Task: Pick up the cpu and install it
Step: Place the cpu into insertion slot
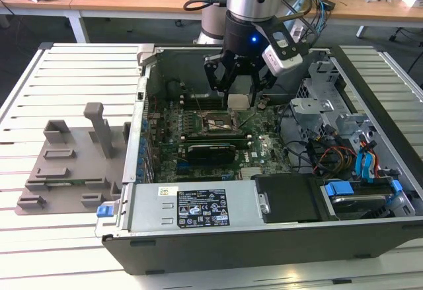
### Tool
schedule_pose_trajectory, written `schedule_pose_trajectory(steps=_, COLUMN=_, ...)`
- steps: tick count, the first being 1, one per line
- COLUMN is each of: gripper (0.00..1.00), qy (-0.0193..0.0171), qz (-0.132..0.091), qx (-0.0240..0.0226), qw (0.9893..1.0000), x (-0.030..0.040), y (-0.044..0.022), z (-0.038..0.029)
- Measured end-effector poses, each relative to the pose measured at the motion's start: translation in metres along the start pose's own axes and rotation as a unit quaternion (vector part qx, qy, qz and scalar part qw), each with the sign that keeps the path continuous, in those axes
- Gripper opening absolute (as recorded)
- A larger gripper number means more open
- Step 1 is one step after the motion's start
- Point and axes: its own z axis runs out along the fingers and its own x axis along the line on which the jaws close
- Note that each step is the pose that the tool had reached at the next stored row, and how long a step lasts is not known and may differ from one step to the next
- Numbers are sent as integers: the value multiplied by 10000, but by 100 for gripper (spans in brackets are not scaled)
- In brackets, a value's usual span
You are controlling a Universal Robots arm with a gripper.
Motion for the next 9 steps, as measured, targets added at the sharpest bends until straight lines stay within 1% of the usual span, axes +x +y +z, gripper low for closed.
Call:
schedule_pose_trajectory(steps=2, gripper=55, qy=6, qz=113, qx=1, qw=9999, x=0, y=0, z=0)
schedule_pose_trajectory(steps=3, gripper=55, qy=12, qz=222, qx=3, qw=9998, x=0, y=0, z=0)
schedule_pose_trajectory(steps=5, gripper=55, qy=18, qz=342, qx=4, qw=9994, x=0, y=0, z=0)
schedule_pose_trajectory(steps=6, gripper=55, qy=24, qz=443, qx=5, qw=9990, x=0, y=0, z=1)
schedule_pose_trajectory(steps=8, gripper=55, qy=30, qz=564, qx=6, qw=9984, x=0, y=0, z=1)
schedule_pose_trajectory(steps=9, gripper=55, qy=36, qz=676, qx=7, qw=9977, x=0, y=0, z=2)
